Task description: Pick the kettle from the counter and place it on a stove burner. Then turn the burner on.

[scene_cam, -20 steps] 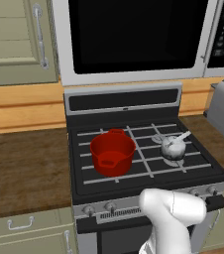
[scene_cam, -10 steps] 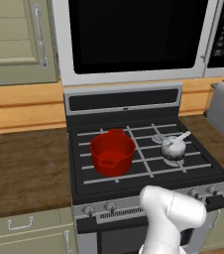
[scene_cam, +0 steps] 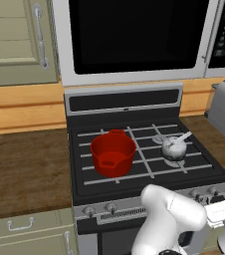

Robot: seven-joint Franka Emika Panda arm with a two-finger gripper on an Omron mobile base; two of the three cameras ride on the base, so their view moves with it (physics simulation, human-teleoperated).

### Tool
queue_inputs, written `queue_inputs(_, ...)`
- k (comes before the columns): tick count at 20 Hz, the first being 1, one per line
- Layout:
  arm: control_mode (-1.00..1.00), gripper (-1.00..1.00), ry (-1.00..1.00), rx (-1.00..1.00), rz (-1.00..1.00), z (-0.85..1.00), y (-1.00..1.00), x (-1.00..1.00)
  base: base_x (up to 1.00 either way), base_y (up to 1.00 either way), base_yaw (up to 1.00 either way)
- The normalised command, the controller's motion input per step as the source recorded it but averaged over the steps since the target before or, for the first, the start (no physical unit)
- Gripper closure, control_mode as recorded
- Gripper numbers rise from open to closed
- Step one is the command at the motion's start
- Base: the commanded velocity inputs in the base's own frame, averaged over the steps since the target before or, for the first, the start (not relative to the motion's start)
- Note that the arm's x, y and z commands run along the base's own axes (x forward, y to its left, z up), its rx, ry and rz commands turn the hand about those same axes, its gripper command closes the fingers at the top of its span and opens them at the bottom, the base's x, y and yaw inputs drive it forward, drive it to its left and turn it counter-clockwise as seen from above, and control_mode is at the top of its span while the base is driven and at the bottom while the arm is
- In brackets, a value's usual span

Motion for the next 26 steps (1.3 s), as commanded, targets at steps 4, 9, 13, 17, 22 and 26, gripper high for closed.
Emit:
queue_inputs(4, -1.00, -1.00, 0.00, -0.02, 0.02, -0.65, -0.22, 0.60, 0.00, 0.00, 0.00)
queue_inputs(9, -1.00, -1.00, 0.00, 0.00, 0.04, -0.56, -0.59, 0.48, 0.00, 0.00, 0.00)
queue_inputs(13, -1.00, -1.00, -0.01, 0.00, 0.06, -0.61, -0.73, 0.20, 0.00, 0.00, 0.00)
queue_inputs(17, -1.00, -1.00, -0.06, -0.04, 0.07, -0.57, -0.46, -0.20, 0.00, 0.00, 0.00)
queue_inputs(22, -1.00, -1.00, -0.03, -0.01, 0.00, -0.30, -0.27, -0.50, 0.00, 0.00, 0.00)
queue_inputs(26, -1.00, -1.00, -0.01, 0.00, 0.00, -0.07, -0.03, 0.08, 0.00, 0.00, 0.00)
